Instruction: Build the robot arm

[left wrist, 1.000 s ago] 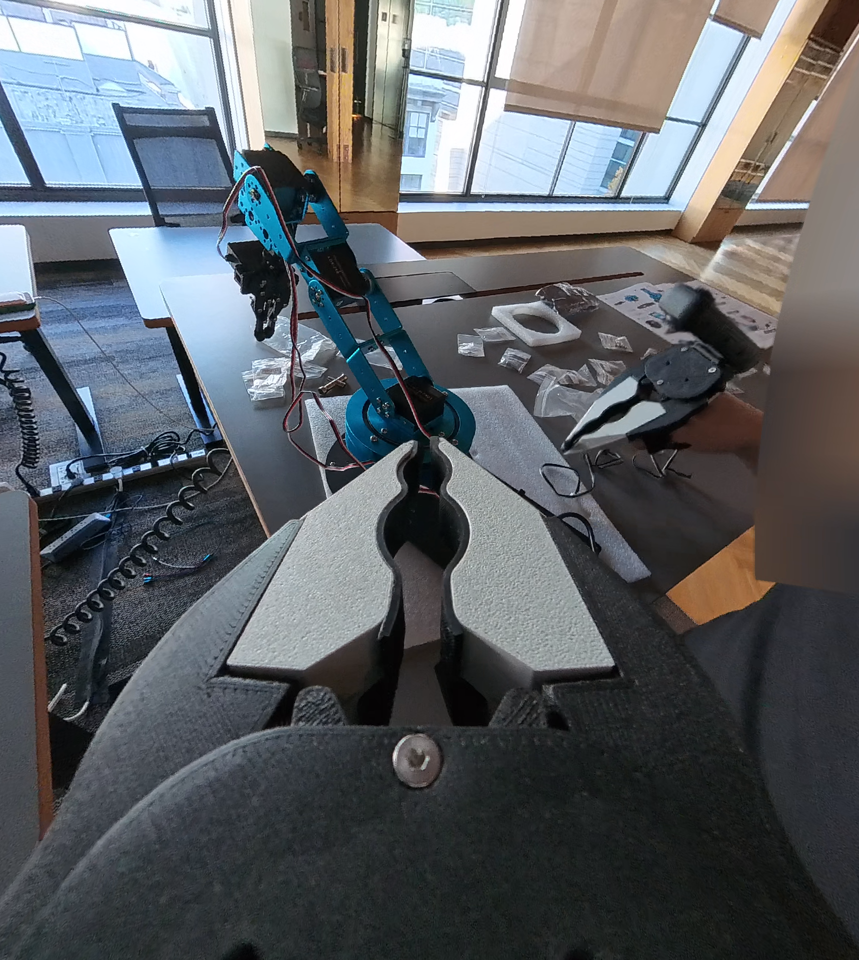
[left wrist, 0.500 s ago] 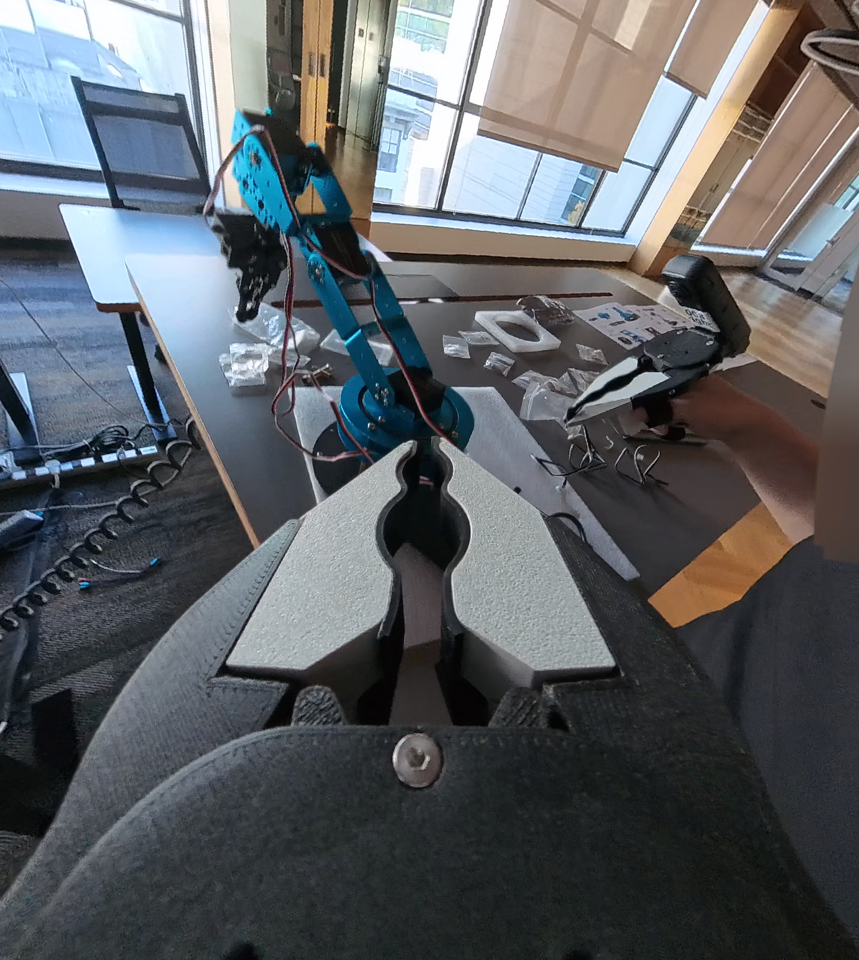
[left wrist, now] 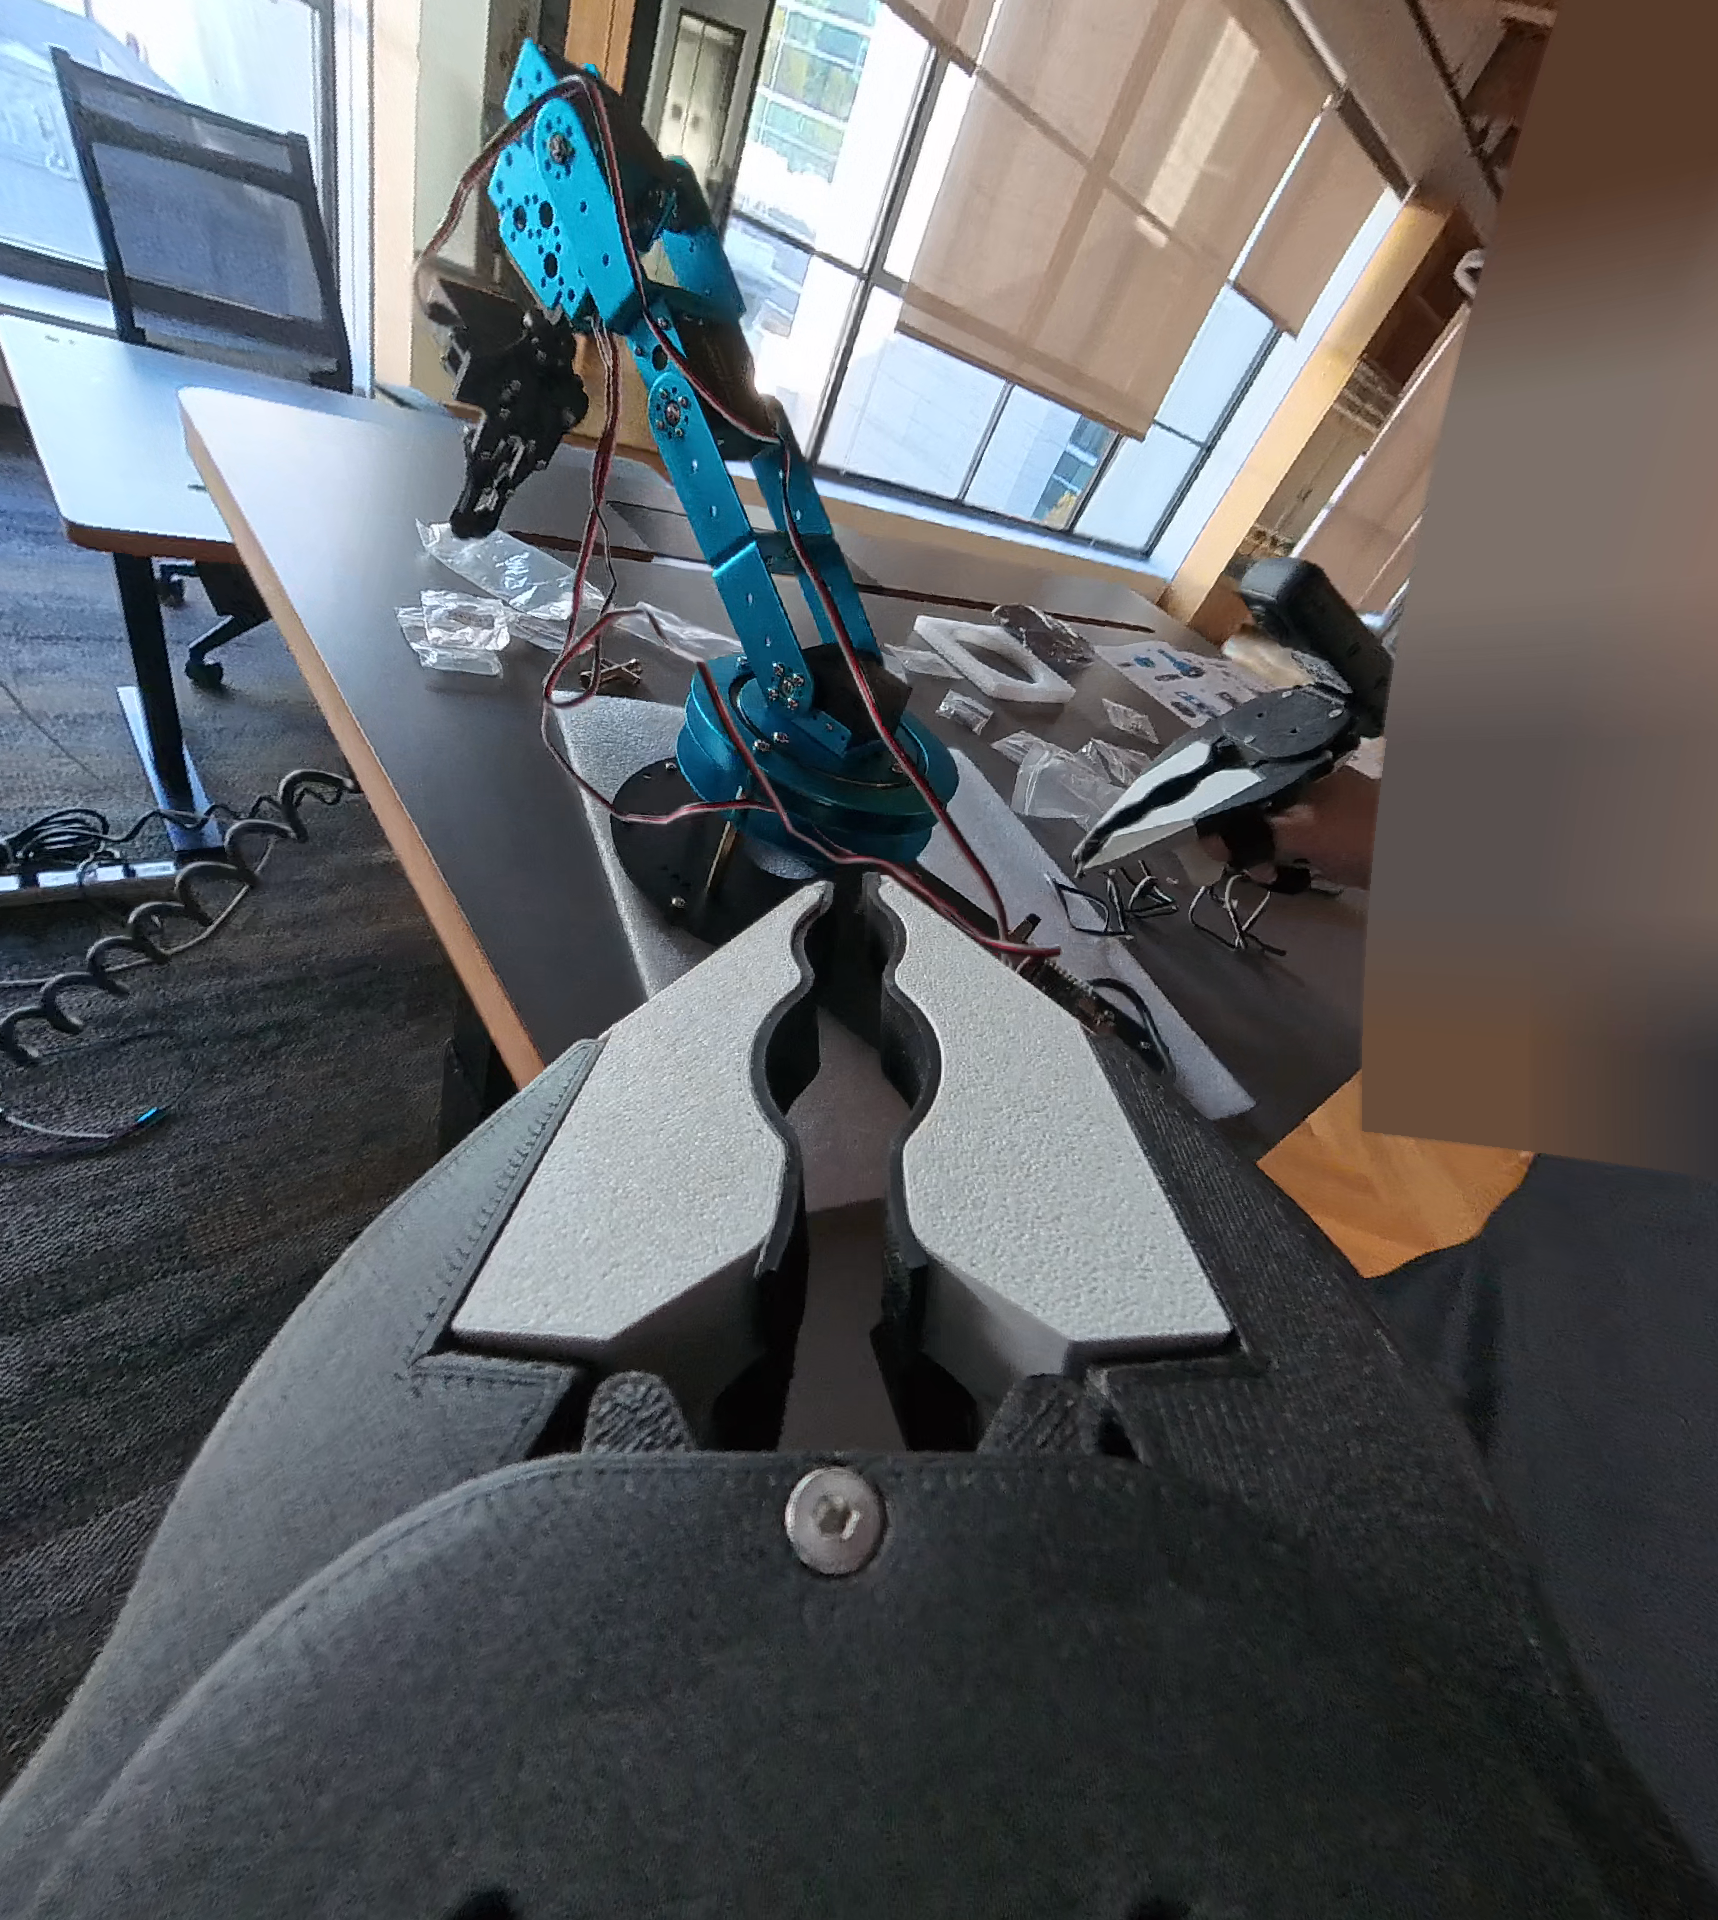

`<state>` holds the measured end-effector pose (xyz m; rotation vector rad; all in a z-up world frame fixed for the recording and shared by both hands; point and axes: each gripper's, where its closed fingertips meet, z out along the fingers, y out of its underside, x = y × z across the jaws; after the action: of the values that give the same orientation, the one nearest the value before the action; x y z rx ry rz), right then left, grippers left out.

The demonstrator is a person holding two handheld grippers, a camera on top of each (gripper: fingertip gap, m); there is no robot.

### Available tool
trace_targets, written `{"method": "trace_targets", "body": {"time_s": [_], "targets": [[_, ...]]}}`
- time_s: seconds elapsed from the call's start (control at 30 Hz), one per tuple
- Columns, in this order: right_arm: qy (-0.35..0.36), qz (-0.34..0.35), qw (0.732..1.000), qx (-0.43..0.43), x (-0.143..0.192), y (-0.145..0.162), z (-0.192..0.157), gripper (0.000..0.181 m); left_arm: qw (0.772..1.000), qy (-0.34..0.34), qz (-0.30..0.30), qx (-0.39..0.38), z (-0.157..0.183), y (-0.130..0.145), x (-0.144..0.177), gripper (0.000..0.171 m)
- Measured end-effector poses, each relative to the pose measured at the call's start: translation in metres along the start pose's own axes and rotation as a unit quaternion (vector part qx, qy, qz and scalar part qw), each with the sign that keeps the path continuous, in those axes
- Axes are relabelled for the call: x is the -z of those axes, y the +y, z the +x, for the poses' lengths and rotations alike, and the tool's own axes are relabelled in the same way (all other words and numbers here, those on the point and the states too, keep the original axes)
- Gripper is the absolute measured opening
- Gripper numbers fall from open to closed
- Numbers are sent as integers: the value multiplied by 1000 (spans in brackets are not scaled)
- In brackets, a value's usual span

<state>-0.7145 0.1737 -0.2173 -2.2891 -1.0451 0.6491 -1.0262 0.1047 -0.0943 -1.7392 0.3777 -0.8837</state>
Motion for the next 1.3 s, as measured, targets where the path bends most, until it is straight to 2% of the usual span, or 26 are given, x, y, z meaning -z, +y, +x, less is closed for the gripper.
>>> {"method": "trace_targets", "body": {"time_s": [0.1, 0.2, 0.3, 0.5, 0.63, 0.77, 0.83, 0.97, 1.23, 1.3], "targets": [[19, 6, 1000, 1, 6, -2, 2, 21, 999, 40, 2, -6, 7, 11, 3, 4], [36, 25, 999, 19, 22, -15, -5, 22, 999, 37, -8, -24, 8, 18, 7, 4], [21, 55, 997, 55, 31, -22, -31, 17, 999, 36, -20, -24, 8, 17, 11, 4], [5, -1, 998, 67, 2, 9, -58, 16, 998, 38, -13, -39, 11, 0, 11, 4], [26, -14, 993, 115, -1, 12, -51, 13, 998, 44, -23, -46, 15, -2, 6, 4], [18, -15, 986, 166, 0, 6, -39, 8, 997, 40, -39, -52, 17, 1, 4, 4], [-23, -35, 983, 180, -5, 10, -46, 7, 997, 36, -46, -51, 18, 2, 4, 4], [-19, -72, 972, 221, -17, 21, -44, 7, 996, 24, -61, -53, 17, 6, 4, 4], [-43, -36, 984, 167, -14, 22, -43, 2, 996, 15, -72, -55, 22, 6, 1, 4], [-51, -9, 988, 148, -8, 16, -45, 2, 995, 17, -73, -59, 25, 4, -1, 4]]}}
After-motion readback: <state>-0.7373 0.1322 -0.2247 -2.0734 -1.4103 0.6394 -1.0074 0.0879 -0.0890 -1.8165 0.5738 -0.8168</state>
